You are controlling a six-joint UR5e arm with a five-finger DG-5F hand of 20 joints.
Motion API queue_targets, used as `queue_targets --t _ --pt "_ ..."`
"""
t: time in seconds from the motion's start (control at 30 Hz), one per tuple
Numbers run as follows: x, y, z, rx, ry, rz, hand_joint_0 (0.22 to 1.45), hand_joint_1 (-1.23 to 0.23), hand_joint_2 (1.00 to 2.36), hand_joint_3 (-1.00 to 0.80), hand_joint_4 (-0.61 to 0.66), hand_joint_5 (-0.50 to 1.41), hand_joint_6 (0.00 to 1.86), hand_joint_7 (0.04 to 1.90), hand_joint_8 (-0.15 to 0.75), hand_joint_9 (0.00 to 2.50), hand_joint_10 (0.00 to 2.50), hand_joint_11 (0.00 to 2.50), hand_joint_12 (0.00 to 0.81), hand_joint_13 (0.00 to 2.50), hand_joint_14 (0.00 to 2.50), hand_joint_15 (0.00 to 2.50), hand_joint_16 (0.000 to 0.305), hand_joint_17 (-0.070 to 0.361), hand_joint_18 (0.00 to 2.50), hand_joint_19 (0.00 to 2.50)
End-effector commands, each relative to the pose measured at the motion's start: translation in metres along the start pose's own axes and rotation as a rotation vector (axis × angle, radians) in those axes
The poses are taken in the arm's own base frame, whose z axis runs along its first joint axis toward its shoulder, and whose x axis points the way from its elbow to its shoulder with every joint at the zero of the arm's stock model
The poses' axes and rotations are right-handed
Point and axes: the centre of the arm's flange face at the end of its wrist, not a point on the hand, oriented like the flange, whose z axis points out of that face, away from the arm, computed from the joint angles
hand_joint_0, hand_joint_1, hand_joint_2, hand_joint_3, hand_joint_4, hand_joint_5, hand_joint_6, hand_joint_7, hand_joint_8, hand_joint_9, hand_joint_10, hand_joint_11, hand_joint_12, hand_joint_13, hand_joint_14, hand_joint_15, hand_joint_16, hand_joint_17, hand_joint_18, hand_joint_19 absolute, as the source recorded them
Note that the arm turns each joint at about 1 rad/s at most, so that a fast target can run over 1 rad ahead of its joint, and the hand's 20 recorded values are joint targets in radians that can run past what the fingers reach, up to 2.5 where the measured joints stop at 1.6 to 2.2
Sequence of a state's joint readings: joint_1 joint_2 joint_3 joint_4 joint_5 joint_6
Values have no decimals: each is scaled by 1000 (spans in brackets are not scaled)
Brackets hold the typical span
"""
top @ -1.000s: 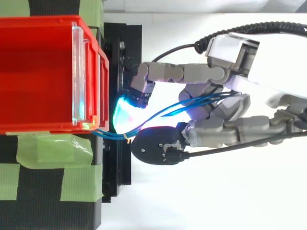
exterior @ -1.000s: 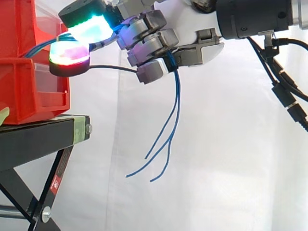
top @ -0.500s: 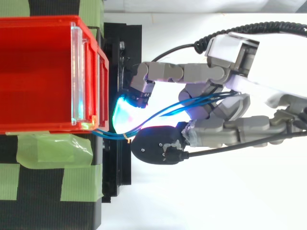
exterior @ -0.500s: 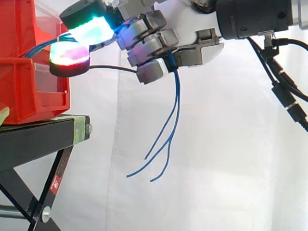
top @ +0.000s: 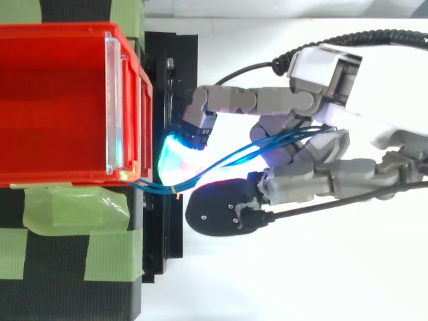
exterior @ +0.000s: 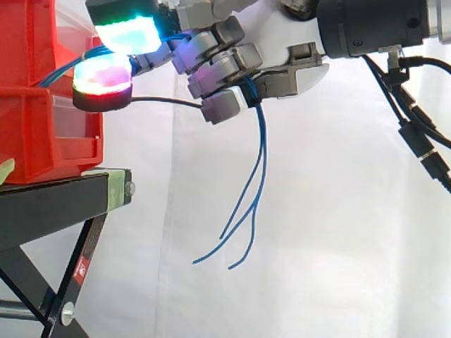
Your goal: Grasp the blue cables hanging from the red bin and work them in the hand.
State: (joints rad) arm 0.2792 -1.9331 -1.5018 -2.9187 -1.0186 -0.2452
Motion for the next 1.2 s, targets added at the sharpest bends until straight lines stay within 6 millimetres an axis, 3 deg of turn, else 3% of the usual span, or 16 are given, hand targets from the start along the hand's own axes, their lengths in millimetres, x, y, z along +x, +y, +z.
queue_targets --t 0.0,0.53,0.63,0.8,1.17 --pt "0 0 1 -2 -1 0 885 -635 1019 -524 352 325 6 1282 277 1053 2500 2500 411 1278 2500 1824 41 93 1341 1126" --pt "1 0 0 -4 1 -6 891 -652 1010 -763 351 410 0 1359 277 1053 2500 2500 411 1278 2500 1824 41 93 1341 1126" --pt "2 0 0 -5 2 -6 930 -655 1015 -649 354 419 7 1353 277 1053 2500 2500 411 1278 2500 1824 41 93 1341 1126" --pt "2 0 0 -5 2 -6 995 -634 1025 -281 362 380 5 1302 277 1053 2500 2500 411 1278 2500 1824 41 93 1341 1126" --pt "3 2 0 -9 2 -5 1033 -647 1012 302 364 384 6 1284 277 1053 2500 2500 411 1278 2500 1824 41 93 1341 1126"
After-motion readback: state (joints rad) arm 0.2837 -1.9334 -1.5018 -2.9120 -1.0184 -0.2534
